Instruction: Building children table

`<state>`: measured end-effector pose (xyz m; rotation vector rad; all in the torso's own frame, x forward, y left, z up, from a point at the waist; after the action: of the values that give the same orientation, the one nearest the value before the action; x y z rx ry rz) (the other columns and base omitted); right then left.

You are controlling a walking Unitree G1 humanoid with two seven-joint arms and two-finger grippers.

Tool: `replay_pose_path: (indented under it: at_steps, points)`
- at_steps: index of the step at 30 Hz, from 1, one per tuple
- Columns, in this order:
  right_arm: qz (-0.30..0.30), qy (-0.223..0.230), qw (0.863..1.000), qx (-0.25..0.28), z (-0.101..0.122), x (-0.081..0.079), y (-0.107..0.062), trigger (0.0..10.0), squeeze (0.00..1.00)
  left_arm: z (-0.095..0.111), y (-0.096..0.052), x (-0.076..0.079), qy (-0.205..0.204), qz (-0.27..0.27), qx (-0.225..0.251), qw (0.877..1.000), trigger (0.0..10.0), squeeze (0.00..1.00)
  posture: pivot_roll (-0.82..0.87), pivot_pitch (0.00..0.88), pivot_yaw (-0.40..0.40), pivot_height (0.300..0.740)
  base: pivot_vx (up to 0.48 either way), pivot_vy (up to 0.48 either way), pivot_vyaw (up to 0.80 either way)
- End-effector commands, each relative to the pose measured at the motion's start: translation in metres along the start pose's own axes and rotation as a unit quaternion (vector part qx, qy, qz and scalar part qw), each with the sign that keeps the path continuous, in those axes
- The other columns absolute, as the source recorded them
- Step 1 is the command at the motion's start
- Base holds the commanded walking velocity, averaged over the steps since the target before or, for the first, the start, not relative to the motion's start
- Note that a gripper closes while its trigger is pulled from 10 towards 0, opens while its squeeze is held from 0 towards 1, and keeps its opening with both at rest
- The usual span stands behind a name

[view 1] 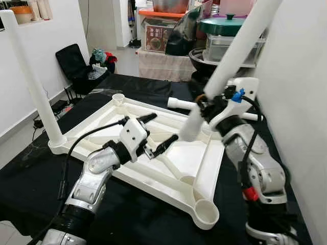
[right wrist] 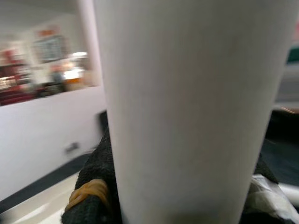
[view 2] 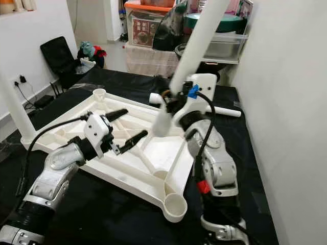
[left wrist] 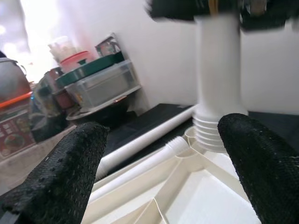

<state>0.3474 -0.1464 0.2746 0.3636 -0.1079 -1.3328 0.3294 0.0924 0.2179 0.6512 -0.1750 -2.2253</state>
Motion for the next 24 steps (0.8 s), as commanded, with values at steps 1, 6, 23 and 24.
replay_pose_path:
  at_steps: [1,6,23,24]
  points:
    - [-0.033,0.003,0.999,-0.003,0.001,0.011,0.000,0.0,0.00,-0.005,-0.006,0.004,-0.017,0.013,-0.015,1.000,10.0,1.00,0.03,0.000,-0.058,0.740,0.000,0.000,0.00]
    - [-0.007,-0.011,1.000,-0.018,-0.005,0.007,-0.008,0.0,0.00,-0.019,-0.017,0.025,-0.029,0.007,-0.053,0.998,10.0,1.00,0.03,0.000,-0.060,0.740,0.000,0.000,0.00]
    - [0.222,-0.092,0.967,-0.083,-0.027,-0.007,-0.062,10.0,0.00,-0.040,-0.066,0.008,0.004,0.057,-0.150,0.987,10.0,0.00,0.05,0.000,-0.069,0.740,0.000,0.000,0.00]
    - [0.236,-0.101,0.962,-0.096,-0.030,-0.005,-0.069,10.0,0.00,-0.051,-0.080,0.004,0.020,0.068,-0.193,0.979,10.0,0.00,0.05,0.000,-0.070,0.740,0.000,0.000,0.00]
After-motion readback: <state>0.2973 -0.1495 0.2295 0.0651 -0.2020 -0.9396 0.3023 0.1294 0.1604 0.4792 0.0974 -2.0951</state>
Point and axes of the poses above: a point about 5 cm out from each wrist's last joint towards the gripper, its own y axis pointing out of the wrist towards the gripper, its own z axis along the axis of the wrist's last joint, x = y × z, the point moved 2 cm from there along y, pointing out of the wrist towards the gripper
